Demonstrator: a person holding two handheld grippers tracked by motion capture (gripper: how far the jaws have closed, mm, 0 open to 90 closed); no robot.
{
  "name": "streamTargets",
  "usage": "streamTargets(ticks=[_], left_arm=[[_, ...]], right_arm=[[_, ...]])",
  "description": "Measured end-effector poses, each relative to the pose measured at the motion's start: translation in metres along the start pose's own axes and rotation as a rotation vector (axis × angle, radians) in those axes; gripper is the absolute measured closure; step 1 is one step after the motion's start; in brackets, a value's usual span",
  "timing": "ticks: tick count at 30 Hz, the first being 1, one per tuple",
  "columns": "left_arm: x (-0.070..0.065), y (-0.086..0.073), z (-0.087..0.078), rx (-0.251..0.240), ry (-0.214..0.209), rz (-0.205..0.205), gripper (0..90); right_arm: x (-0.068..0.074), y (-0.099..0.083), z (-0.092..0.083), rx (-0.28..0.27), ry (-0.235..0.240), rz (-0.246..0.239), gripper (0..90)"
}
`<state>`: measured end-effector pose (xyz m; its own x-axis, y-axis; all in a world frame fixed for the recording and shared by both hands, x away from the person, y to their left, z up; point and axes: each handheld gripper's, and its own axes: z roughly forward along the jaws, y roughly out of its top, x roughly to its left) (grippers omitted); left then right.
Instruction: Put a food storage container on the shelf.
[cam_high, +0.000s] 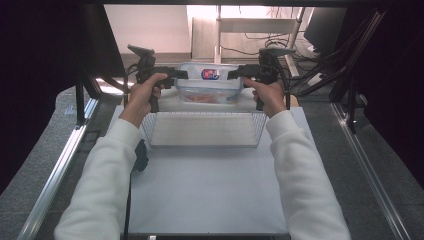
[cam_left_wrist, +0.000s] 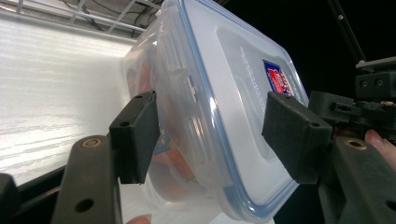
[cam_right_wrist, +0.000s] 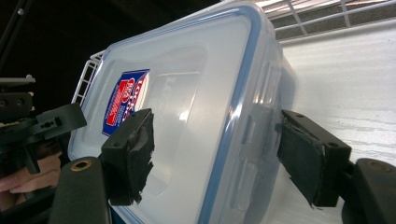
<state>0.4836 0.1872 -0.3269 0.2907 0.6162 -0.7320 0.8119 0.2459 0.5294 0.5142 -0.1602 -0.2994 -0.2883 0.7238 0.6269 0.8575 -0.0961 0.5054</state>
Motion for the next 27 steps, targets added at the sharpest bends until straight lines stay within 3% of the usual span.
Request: streamTargets(ticks=[5, 7, 9, 10, 11, 13, 18, 20, 22, 23, 27], left_arm=[[-0.003, -0.002, 0.002, -0.013, 0.028, 0.021, 26.0], [-0.005, -0.004, -0.005, -0.054, 0.043, 0.057, 20.7], [-0.008, -0.006, -0.012, -0.072, 0.039, 0.091, 19.4], [-0.009, -0.007, -0.016, -0.077, 0.037, 0.112, 18.8], [-0.012, -0.010, -0.021, -0.082, 0.043, 0.138, 18.8], [-0.016, -0.017, -0.031, -0.084, 0.053, 0.197, 18.7], [-0.022, -0.048, -0.060, -0.111, 0.059, 0.289, 19.8], [-0.023, -0.066, -0.071, -0.100, 0.072, 0.331, 20.5], [-0.023, -0.081, -0.078, -0.095, 0.088, 0.359, 21.5], [-0.022, -0.091, -0.082, -0.094, 0.092, 0.376, 21.5], [-0.018, -0.131, -0.095, -0.086, 0.108, 0.436, 22.4]], right_arm=[[0.003, -0.003, 0.000, -0.030, -0.033, -0.004, 24.5], [0.005, -0.005, -0.005, -0.050, -0.056, -0.028, 19.1], [0.005, -0.008, -0.013, -0.078, -0.060, -0.050, 16.4], [0.004, -0.011, -0.020, -0.101, -0.062, -0.090, 15.7], [0.004, -0.011, -0.020, -0.101, -0.062, -0.090, 15.7], [0.003, -0.017, -0.032, -0.118, -0.072, -0.166, 15.7], [0.003, -0.048, -0.065, -0.167, -0.036, -0.381, 17.9], [0.004, -0.065, -0.076, -0.174, -0.031, -0.457, 18.4], [0.002, -0.094, -0.086, -0.181, -0.017, -0.548, 19.8], [0.002, -0.094, -0.086, -0.181, -0.017, -0.548, 19.8], [-0.007, -0.133, -0.095, -0.177, 0.002, -0.607, 20.7]])
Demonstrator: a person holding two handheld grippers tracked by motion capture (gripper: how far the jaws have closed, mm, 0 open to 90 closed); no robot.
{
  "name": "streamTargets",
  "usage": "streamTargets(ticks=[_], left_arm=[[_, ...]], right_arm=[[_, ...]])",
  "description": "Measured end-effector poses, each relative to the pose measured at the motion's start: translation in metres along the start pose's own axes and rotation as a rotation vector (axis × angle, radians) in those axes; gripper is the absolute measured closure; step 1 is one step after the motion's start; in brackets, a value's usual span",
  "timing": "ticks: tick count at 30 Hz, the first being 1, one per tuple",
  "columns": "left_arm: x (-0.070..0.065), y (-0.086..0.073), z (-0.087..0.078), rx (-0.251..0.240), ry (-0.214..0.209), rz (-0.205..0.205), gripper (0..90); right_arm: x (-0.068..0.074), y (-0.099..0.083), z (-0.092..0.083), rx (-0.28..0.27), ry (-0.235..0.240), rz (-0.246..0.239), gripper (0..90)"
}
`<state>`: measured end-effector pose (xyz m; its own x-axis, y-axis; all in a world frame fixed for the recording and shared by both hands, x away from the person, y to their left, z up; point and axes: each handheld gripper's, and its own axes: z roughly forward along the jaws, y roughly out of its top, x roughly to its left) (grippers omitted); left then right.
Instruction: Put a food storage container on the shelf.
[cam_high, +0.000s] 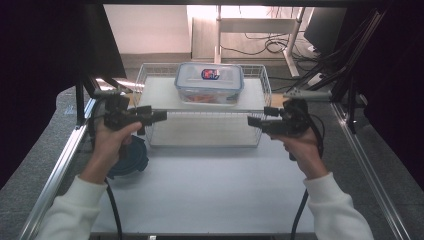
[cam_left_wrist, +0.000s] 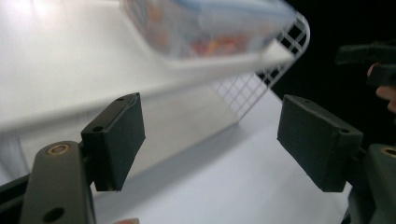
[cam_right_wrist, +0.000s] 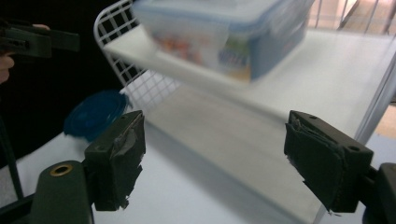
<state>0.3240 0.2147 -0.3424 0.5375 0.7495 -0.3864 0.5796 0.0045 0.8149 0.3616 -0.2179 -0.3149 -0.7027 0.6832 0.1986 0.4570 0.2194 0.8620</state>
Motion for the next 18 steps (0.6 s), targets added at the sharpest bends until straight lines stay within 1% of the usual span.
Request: streamTargets(ticks=[4, 7, 9, 12, 14, 16, 18], left_arm=[[-0.009, -0.038, -0.010, 0.019, 0.008, 0.048, 22.9], [-0.011, -0.064, -0.014, 0.035, 0.008, 0.058, 23.2], [-0.011, -0.079, -0.015, 0.050, 0.027, 0.069, 23.3], [-0.011, -0.098, -0.014, 0.073, 0.055, 0.079, 23.7], [-0.011, -0.108, -0.013, 0.094, 0.056, 0.078, 23.9], [-0.010, -0.115, -0.011, 0.111, 0.059, 0.079, 23.9], [-0.009, -0.120, -0.010, 0.115, 0.071, 0.077, 24.1]], right_arm=[[0.008, -0.035, -0.012, -0.003, 0.010, -0.024, 21.5], [0.011, -0.060, -0.018, 0.005, 0.010, -0.026, 21.9], [0.012, -0.077, -0.019, 0.015, 0.005, -0.025, 22.2], [0.013, -0.100, -0.018, 0.037, -0.006, -0.021, 23.0], [0.013, -0.112, -0.016, 0.060, -0.010, -0.027, 23.4], [0.015, -0.121, -0.014, 0.075, -0.009, -0.025, 23.6], [0.015, -0.127, -0.012, 0.086, -0.008, -0.029, 23.8]])
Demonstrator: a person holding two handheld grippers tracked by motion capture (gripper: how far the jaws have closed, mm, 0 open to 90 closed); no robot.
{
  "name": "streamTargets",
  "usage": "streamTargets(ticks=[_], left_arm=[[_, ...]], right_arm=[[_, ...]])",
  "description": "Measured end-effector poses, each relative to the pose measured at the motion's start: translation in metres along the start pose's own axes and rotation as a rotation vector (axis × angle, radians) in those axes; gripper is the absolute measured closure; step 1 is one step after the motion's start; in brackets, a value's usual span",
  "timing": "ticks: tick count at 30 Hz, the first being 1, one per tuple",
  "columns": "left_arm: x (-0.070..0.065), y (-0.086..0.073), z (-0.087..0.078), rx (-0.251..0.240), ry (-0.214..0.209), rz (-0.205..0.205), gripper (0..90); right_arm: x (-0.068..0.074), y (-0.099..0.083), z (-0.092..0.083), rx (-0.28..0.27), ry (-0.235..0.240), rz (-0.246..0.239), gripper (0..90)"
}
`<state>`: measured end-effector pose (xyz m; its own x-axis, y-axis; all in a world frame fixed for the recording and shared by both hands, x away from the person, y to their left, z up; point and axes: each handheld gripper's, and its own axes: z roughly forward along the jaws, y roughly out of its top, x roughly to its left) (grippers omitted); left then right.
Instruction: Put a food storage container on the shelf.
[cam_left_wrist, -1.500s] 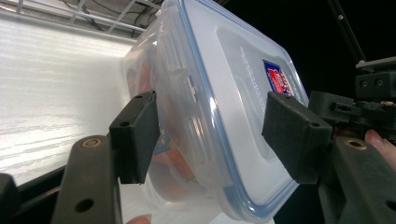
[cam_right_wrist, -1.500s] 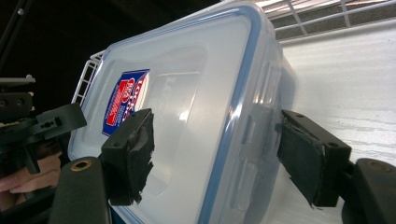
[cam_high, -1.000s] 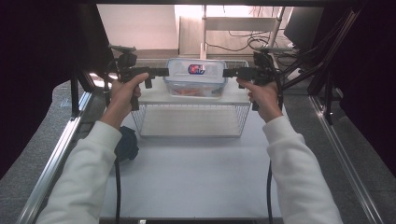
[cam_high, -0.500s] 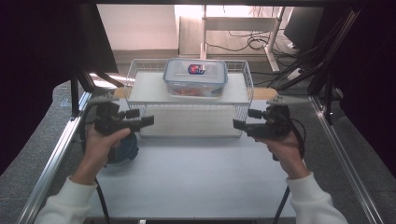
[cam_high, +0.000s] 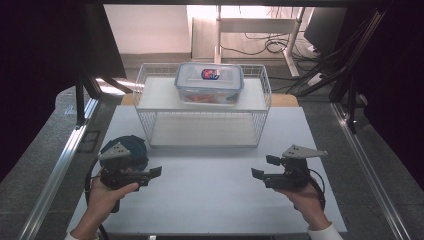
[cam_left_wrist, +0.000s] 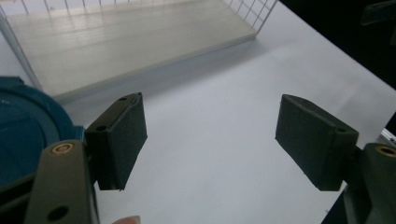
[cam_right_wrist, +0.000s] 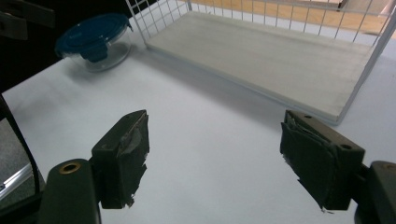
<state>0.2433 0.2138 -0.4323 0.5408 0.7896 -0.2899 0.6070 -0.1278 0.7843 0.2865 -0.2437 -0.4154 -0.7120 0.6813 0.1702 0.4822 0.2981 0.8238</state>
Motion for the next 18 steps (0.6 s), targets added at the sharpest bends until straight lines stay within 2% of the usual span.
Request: streamTargets(ticks=[6, 9, 18], left_arm=[[0.0005, -0.0114, 0.0071, 0.013, 0.002, -0.016, 24.2], [-0.0004, -0.0117, 0.0092, 0.023, 0.016, -0.002, 24.2], [0.0014, -0.0099, 0.0058, 0.020, 0.044, 0.005, 24.0]], right_arm=[[0.0019, -0.0048, 0.0033, 0.016, 0.001, -0.001, 24.1], [0.0020, -0.0056, 0.0048, 0.022, -0.001, 0.000, 24.1], [0.0006, -0.0067, 0.0048, 0.023, -0.002, 0.009, 24.6]])
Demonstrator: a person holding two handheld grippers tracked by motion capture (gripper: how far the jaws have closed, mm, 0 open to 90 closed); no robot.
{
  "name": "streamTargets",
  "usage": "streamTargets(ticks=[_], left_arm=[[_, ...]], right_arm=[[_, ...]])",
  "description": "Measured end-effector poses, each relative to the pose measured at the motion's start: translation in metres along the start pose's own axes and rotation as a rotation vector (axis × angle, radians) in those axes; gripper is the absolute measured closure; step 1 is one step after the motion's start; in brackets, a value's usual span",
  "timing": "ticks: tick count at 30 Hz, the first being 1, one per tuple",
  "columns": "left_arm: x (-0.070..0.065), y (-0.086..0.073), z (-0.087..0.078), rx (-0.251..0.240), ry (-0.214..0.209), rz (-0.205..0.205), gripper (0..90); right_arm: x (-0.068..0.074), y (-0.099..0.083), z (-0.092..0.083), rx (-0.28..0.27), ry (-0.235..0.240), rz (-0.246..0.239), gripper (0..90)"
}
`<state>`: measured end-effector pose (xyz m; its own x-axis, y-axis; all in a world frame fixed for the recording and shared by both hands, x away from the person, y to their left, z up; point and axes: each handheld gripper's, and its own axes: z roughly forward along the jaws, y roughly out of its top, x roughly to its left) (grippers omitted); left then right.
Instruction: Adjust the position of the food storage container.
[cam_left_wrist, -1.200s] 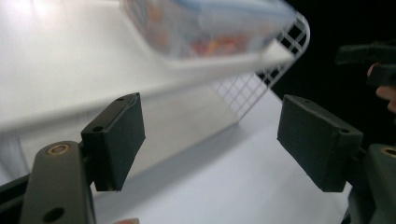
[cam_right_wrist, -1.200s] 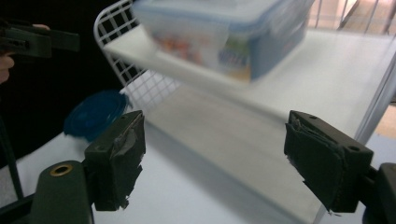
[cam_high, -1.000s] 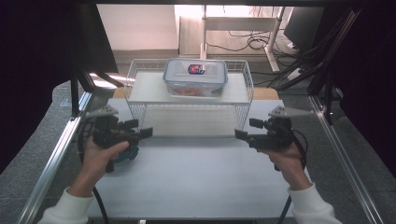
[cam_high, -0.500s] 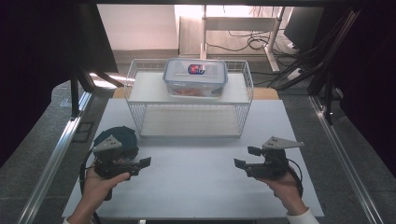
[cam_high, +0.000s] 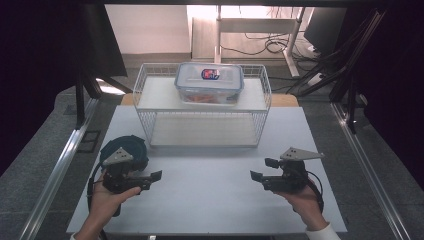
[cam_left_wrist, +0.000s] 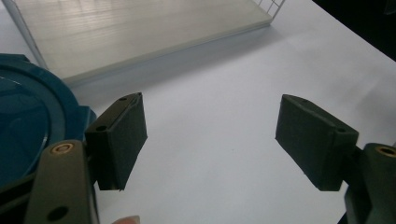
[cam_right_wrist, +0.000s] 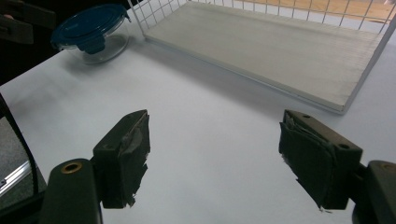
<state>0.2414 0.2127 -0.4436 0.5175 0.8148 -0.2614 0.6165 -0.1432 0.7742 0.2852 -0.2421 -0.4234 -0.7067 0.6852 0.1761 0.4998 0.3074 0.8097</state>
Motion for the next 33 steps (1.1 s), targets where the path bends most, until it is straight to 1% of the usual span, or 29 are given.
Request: streamTargets(ticks=[2, 4, 5, 6, 8, 10, 11, 12, 14, 15, 18, 19, 23, 24, 26, 27, 29, 30, 32, 33], left_arm=[[0.003, 0.003, -0.003, -0.005, 0.015, 0.010, 24.3], [0.006, 0.007, -0.005, -0.007, 0.026, 0.022, 24.6], [0.009, 0.010, -0.007, -0.005, 0.040, 0.029, 25.0], [0.011, 0.012, -0.008, -0.006, 0.046, 0.031, 25.6], [0.021, 0.018, -0.012, -0.007, 0.053, 0.030, 26.9], [0.033, 0.024, -0.017, -0.008, 0.068, 0.023, 28.7], [0.042, 0.028, -0.020, -0.007, 0.084, 0.024, 29.6], [0.047, 0.029, -0.021, -0.005, 0.094, 0.020, 31.6], [0.063, 0.033, -0.025, 0.005, 0.118, 0.003, 34.4], [0.073, 0.034, -0.027, 0.013, 0.138, -0.007, 35.7], [0.093, 0.035, -0.030, 0.035, 0.179, -0.028, 40.5], [0.102, 0.035, -0.030, 0.046, 0.195, -0.043, 42.5], [0.125, 0.037, -0.028, 0.079, 0.218, -0.081, 51.8], [0.130, 0.038, -0.026, 0.092, 0.222, -0.084, 54.0], [0.139, 0.040, -0.020, 0.117, 0.247, -0.081, 58.9], [0.146, 0.041, -0.018, 0.126, 0.250, -0.093, 61.4], [0.154, 0.043, -0.014, 0.135, 0.256, -0.103, 67.9], [0.159, 0.044, -0.011, 0.146, 0.267, -0.104, 71.7], [0.167, 0.046, -0.008, 0.162, 0.270, -0.111, 76.9], [0.171, 0.047, -0.006, 0.173, 0.278, -0.109, 79.7]], right_arm=[[0.000, 0.000, 0.001, 0.001, 0.003, -0.002, 25.1], [0.001, 0.000, 0.002, 0.015, 0.009, -0.006, 25.3], [0.002, 0.000, 0.003, 0.018, 0.009, -0.009, 25.3], [0.002, 0.000, 0.003, 0.018, 0.008, -0.010, 25.3], [0.002, 0.000, 0.002, 0.013, 0.010, -0.009, 25.4], [0.001, 0.000, 0.002, 0.016, 0.007, -0.007, 25.3], [0.001, 0.000, 0.003, 0.018, 0.007, -0.006, 25.4], [0.001, -0.001, 0.004, 0.019, 0.008, -0.004, 25.4], [0.000, -0.002, 0.005, 0.027, 0.006, -0.001, 25.3], [-0.001, -0.002, 0.006, 0.030, 0.006, 0.003, 25.3], [-0.002, -0.003, 0.009, 0.042, 0.008, 0.012, 25.3], [-0.002, -0.004, 0.009, 0.043, 0.007, 0.011, 25.3], [-0.002, -0.005, 0.012, 0.048, 0.007, 0.008, 25.3], [-0.001, -0.005, 0.013, 0.052, 0.009, 0.010, 25.4], [-0.001, -0.006, 0.015, 0.057, 0.009, 0.009, 25.4], [-0.001, -0.006, 0.016, 0.061, 0.011, 0.009, 25.4], [-0.001, -0.007, 0.018, 0.065, 0.010, 0.009, 25.3], [-0.001, -0.008, 0.018, 0.068, 0.012, 0.012, 25.4], [-0.002, -0.009, 0.020, 0.073, 0.012, 0.012, 25.4], [-0.002, -0.009, 0.020, 0.074, 0.012, 0.013, 25.4]])
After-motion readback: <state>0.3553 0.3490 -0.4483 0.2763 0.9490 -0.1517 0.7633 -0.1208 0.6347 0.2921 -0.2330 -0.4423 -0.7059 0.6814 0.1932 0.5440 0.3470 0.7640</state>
